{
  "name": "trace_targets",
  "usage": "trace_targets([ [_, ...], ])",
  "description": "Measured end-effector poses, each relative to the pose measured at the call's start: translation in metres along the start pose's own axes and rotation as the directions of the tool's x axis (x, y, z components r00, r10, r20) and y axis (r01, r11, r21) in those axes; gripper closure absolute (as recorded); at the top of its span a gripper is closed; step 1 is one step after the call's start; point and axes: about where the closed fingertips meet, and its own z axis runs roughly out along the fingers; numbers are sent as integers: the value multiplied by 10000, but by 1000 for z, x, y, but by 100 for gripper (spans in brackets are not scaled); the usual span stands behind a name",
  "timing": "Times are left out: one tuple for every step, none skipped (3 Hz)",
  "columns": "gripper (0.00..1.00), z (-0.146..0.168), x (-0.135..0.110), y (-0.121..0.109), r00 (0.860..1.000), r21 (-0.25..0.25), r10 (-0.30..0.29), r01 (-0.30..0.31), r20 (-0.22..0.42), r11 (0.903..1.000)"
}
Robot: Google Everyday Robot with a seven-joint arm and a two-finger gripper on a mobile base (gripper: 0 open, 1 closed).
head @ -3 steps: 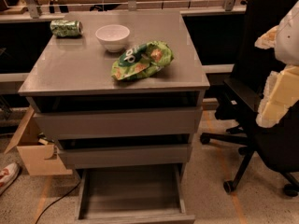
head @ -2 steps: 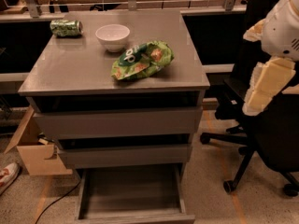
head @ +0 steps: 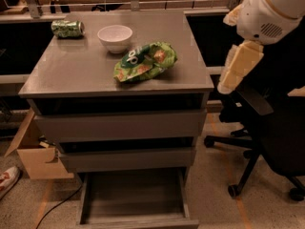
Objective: Place green rice chip bag into bottom drawer
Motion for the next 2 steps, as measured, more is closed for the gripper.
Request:
trace_targets([
  [0,17,-22,-15,9988,52,-64,61,491,10000],
  [0,45,-40,-26,9986,-99,-204,209,481,9997],
])
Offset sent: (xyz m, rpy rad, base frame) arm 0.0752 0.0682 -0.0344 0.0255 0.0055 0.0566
